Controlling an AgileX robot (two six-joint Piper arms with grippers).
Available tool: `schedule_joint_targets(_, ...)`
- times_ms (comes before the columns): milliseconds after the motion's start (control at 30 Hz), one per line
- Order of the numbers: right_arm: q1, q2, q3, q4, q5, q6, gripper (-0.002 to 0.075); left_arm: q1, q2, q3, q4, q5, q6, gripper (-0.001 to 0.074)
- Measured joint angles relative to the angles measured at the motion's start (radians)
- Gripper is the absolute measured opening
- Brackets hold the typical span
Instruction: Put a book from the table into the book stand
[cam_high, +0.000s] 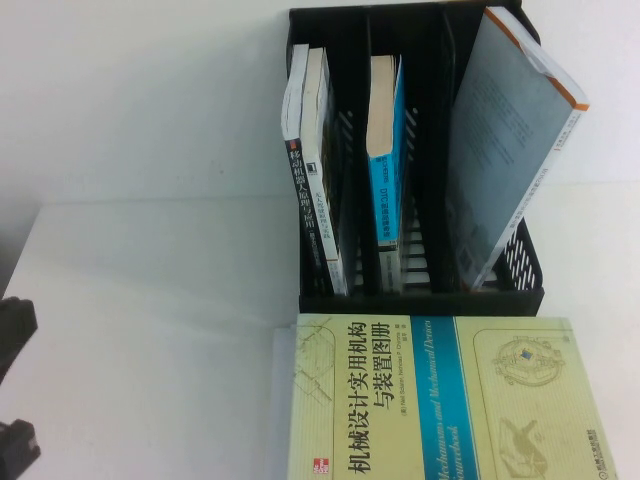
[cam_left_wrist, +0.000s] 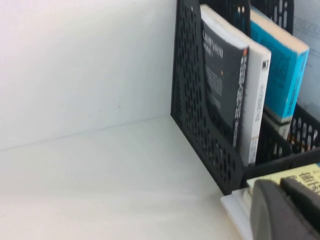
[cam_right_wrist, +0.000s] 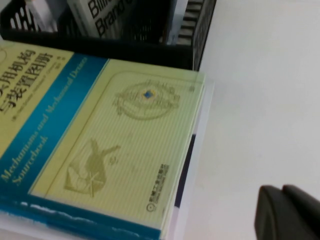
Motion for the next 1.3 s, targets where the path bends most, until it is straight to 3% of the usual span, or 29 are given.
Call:
schedule_joint_targets(400, 0.0, -0.059, 0.124, 0.022, 0.001, 0.0, -0.0001, 0.007, -0.007, 0.054, -0.005, -0.008, 0.0, 0.0001)
schedule_joint_targets(700, 0.0, -0.059, 0.136, 0.028, 0.005, 0.0, -0.0001, 0.336, -0.192, 0.141, -0.051, 0.013, -0.002, 0.0)
schedule_joint_targets(800, 0.0, -0.059, 0.136, 0.028, 0.005, 0.0, -0.0001, 0.39, -0.247, 0.186, -0.051, 0.013, -0.004, 0.0)
schedule_joint_targets(1167, 0.0, -0.059, 0.136, 0.028, 0.005, 0.0, -0.0001, 0.418, -0.504, 0.603, -0.086, -0.107, -0.004, 0.0)
schedule_joint_targets(1300, 0.0, -0.059, 0.137, 0.028, 0.005, 0.0, -0.0001, 0.408, -0.508, 0.635, -0.069, -0.145, -0.004, 0.0)
